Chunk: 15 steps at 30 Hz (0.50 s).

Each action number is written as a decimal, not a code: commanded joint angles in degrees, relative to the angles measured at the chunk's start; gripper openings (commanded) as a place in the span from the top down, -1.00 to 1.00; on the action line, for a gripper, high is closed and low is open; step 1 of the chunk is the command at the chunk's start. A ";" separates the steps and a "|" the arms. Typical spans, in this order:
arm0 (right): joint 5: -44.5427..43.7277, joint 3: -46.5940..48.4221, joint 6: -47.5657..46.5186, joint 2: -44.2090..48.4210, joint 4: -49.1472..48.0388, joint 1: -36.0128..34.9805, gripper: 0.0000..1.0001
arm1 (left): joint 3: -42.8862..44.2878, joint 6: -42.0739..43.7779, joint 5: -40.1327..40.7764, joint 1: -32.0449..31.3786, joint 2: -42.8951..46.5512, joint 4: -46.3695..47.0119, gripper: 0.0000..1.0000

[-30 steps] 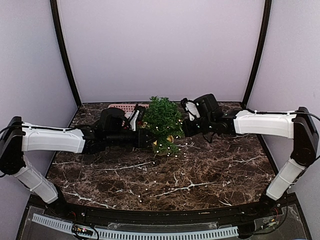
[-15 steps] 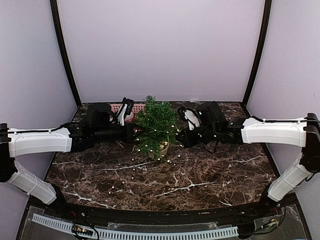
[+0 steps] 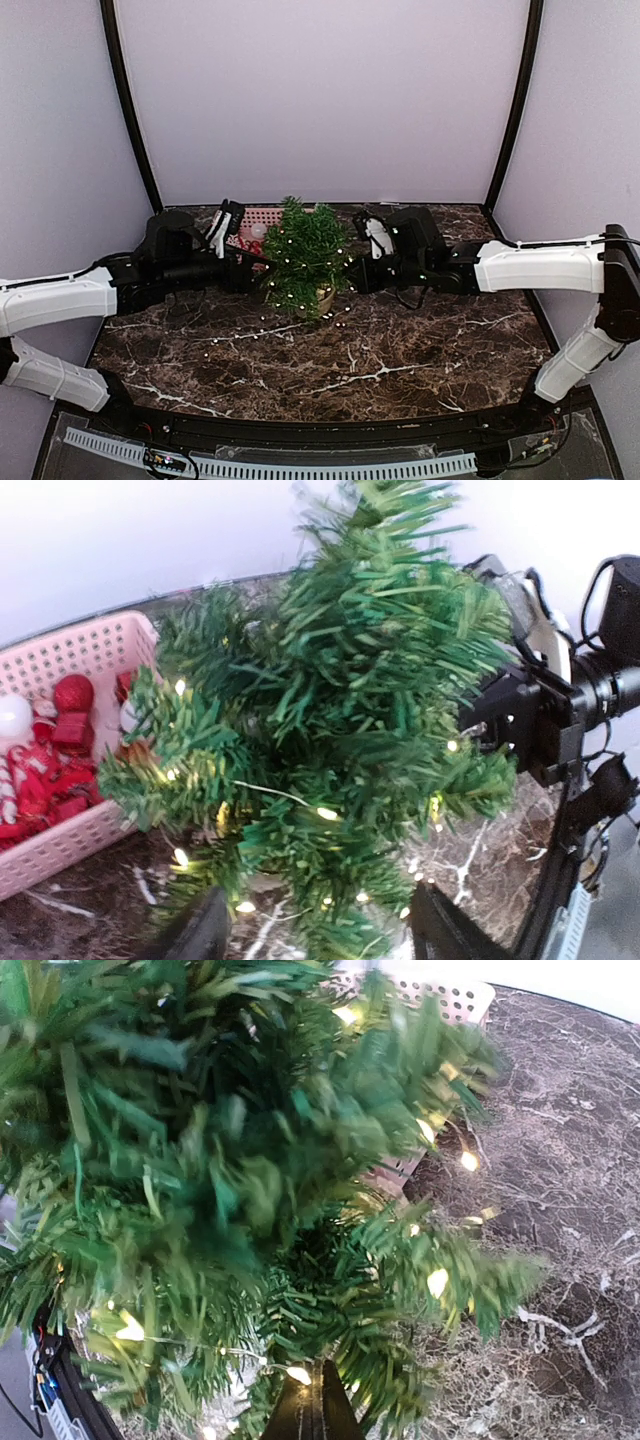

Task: Decorate the small christmas tree
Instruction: Wrap the side of the string light in the gap of the branches, then place the string light in the gap of branches.

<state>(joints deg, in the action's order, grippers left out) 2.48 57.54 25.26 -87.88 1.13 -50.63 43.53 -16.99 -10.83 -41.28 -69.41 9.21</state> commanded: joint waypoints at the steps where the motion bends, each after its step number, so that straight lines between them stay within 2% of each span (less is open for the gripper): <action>1: -1.01 -1.07 1.47 0.22 -4.78 -0.43 1.00 | -7.94 -1.75 4.83 0.24 10.85 -0.94 -0.52; 2: -0.95 -1.18 1.58 0.32 -5.08 -0.48 1.00 | -9.12 -3.12 5.15 0.24 13.68 -1.34 -0.63; 4: -0.91 -1.25 1.75 0.42 -5.32 -0.43 0.97 | -12.60 -4.98 5.18 0.28 17.05 -1.83 -0.72; 7: -1.14 -1.38 1.73 0.92 -5.60 -0.43 0.84 | -19.05 -7.42 3.19 0.26 19.69 -0.52 -0.76; 10: -1.17 -1.57 1.73 1.80 -5.61 -0.43 0.71 | -24.87 -8.65 0.24 0.23 19.27 6.91 -0.76; 15: -0.36 -3.35 2.23 4.90 -7.22 -0.41 0.27 | -31.68 -5.06 -3.33 0.27 13.24 21.53 -0.76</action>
<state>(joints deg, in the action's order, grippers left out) 1.74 55.72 26.96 -86.85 -2.17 -50.63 14.92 -23.79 -10.52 -41.28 -52.66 16.78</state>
